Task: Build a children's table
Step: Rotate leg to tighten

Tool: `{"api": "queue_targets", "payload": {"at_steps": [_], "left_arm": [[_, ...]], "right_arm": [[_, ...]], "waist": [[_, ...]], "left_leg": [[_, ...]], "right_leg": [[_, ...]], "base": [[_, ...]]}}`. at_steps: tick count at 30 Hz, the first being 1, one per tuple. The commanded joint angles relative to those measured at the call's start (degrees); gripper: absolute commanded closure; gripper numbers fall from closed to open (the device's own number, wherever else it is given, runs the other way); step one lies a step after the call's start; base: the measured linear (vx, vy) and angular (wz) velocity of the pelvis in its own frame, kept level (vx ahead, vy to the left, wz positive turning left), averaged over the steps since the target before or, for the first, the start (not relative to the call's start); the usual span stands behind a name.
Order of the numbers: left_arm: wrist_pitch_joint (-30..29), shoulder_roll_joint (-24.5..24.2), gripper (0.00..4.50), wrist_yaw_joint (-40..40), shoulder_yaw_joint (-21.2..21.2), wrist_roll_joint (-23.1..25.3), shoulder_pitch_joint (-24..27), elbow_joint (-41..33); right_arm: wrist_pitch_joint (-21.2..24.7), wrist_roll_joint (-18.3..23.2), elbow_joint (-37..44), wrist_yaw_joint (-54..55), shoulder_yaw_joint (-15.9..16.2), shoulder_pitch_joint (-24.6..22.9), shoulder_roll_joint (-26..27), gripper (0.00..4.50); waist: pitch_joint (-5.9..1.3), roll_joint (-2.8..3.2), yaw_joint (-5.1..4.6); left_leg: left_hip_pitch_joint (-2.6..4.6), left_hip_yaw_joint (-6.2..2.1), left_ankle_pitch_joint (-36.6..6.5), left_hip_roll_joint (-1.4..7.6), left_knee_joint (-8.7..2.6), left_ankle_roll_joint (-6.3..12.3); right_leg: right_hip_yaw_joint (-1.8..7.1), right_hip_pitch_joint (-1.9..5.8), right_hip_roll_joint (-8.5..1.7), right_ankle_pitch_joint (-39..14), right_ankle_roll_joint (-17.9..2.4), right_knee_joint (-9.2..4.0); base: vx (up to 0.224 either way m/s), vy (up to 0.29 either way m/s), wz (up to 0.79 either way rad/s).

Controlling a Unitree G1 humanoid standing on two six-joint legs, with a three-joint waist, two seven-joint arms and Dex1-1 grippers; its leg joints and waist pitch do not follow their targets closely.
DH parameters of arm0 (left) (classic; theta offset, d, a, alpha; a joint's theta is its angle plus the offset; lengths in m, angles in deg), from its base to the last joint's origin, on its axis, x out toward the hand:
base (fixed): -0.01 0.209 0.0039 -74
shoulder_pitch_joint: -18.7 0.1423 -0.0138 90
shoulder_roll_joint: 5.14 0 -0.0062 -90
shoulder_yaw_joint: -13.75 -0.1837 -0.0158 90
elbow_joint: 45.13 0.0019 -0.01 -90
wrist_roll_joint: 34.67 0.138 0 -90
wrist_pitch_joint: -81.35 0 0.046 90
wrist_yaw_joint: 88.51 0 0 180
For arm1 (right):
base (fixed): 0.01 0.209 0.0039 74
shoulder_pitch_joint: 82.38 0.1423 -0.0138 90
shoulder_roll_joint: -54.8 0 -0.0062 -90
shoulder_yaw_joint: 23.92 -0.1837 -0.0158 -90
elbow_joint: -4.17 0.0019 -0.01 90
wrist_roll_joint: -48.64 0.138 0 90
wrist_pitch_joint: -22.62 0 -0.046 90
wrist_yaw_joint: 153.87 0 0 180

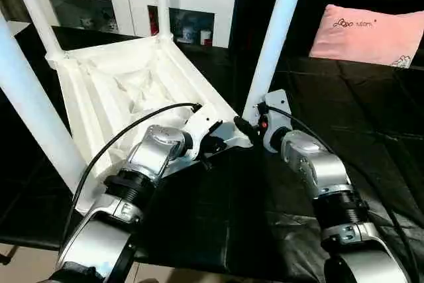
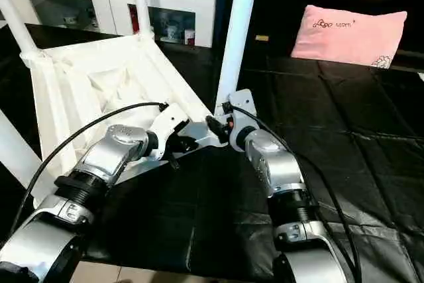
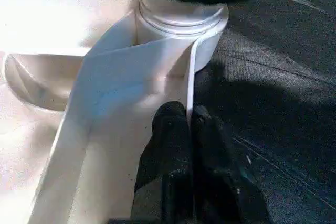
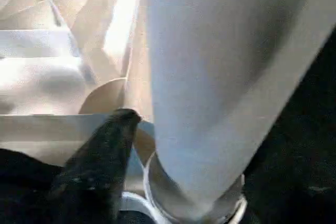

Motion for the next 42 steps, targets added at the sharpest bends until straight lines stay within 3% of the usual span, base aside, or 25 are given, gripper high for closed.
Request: {"api": "queue_targets", "payload": {"at_steps": [1,5,7,9,13,17,18,23,27,30,35,37,42], "left_arm": [[1.59,1.55,4.50,1.50,-0.17,-2.03,-2.91,-1.53],[2.47,0.31,4.50,3.69,-0.52,-2.24,-2.44,-1.86],[3.92,-0.55,4.50,5.82,-0.95,-2.50,-1.95,-2.25],[8.24,-2.72,4.50,11.01,-2.01,-2.99,-0.90,-2.72],[13.46,-5.37,4.50,17.20,-4.08,-2.73,0.25,-2.98],[15.00,-7.13,4.50,22.41,-5.04,-3.51,1.02,-3.70],[16.18,-8.15,4.50,25.16,-5.78,-3.69,1.31,-3.97],[20.33,-10.85,4.50,31.94,-8.21,-3.55,1.53,-3.25],[22.68,-12.43,4.50,36.70,-9.79,-3.20,1.99,-3.32],[23.58,-13.07,4.50,37.93,-10.18,-3.05,2.28,-3.60],[24.44,-13.59,4.50,39.41,-10.52,-3.48,2.61,-3.93],[24.64,-13.70,4.50,39.62,-10.63,-3.51,2.68,-4.03],[24.94,-13.88,4.50,39.97,-10.71,-3.45,2.79,-4.16]], "right_arm": [[0.56,1.67,-0.35,-4.63,3.90,-1.35,1.13,1.09],[0.28,2.12,0.97,-7.87,4.32,-2.42,-1.07,0.55],[0.11,2.52,2.05,-10.63,4.66,-3.18,-2.65,0.50],[-0.66,3.27,3.95,-16.98,5.34,-4.52,-6.41,0.30],[-2.96,3.65,4.07,-22.73,5.75,-4.87,-9.89,0.02],[-4.33,5.17,4.11,-28.15,5.07,-4.70,-12.52,0.02],[-4.79,5.96,4.20,-31.37,5.04,-4.68,-14.10,0.02],[-6.68,7.60,5.55,-42.53,7.88,-5.55,-19.57,0.02],[-11.94,5.93,3.38,-45.59,9.11,-4.99,-20.55,0.02],[-11.45,7.71,2.44,-49.25,8.97,-4.59,-20.66,0.02],[-10.33,11.11,1.50,-54.81,8.81,-3.92,-21.21,0.38],[-9.20,11.57,1.82,-56.86,9.51,-4.01,-21.96,0.61],[-7.95,11.89,1.92,-59.69,10.49,-4.19,-22.98,0.98]], "waist": [[-3.78,0.26,0.68],[-3.90,0.35,0.86],[-3.88,0.23,1.05],[-3.99,0.12,1.30],[-3.79,0.20,1.89],[-3.71,0.32,2.92],[-3.81,0.27,3.12],[-3.88,0.27,4.22],[-3.97,0.21,4.59],[-3.87,0.09,4.92],[-3.89,-0.09,4.88],[-3.92,-0.36,4.91],[-3.92,-0.37,5.10]], "left_leg": [[-0.08,-0.40,-8.18,1.31,-3.35,2.47],[-0.15,-0.43,-7.32,1.33,-3.31,2.81],[-0.15,-0.46,-7.31,1.26,-3.30,3.08],[-0.23,-0.37,-6.86,1.46,-3.25,4.20],[0.00,-0.24,-8.25,1.53,-3.25,3.65],[0.42,-0.26,-8.76,1.89,-3.43,2.84],[0.32,-0.31,-8.91,1.85,-3.41,2.99],[0.28,-0.08,-7.55,2.00,-3.25,3.77],[0.10,-0.15,-7.21,2.02,-3.22,3.43],[0.13,-0.10,-8.16,2.01,-3.22,3.24],[-0.06,-0.13,-7.97,1.94,-3.15,3.46],[-0.11,-0.11,-7.29,1.96,-3.11,3.82],[-0.16,-0.11,-6.85,1.91,-3.05,3.88]], "right_leg": [[3.69,3.75,-5.01,-12.67,-8.77,-4.89],[3.70,3.84,-5.03,-11.75,-8.89,-4.72],[3.61,3.97,-4.90,-11.69,-8.61,-4.88],[3.78,3.89,-5.01,-8.95,-9.06,-4.46],[3.72,3.63,-5.12,-12.57,-8.82,-4.87],[3.79,3.25,-5.19,-13.53,-8.81,-4.85],[3.77,3.49,-5.25,-13.49,-8.62,-4.78],[3.86,3.44,-5.03,-10.15,-9.19,-4.28],[3.77,3.40,-5.32,-10.54,-9.19,-4.14],[3.73,3.43,-5.28,-12.55,-8.95,-4.35],[3.61,3.49,-5.17,-13.60,-8.30,-4.41],[3.59,3.51,-5.05,-13.17,-8.17,-4.33],[3.53,3.46,-5.16,-13.81,-7.94,-4.36]], "base": [[0.000,0.000,0.00],[0.000,0.000,0.00],[0.000,0.000,0.00],[0.000,0.000,0.00],[0.000,0.000,0.00],[0.000,0.000,0.00],[0.000,0.000,0.00],[0.000,0.000,0.00],[0.000,0.000,0.00],[0.000,0.000,0.00],[0.000,0.000,0.00],[0.000,0.000,0.00],[0.000,0.000,0.00]]}}
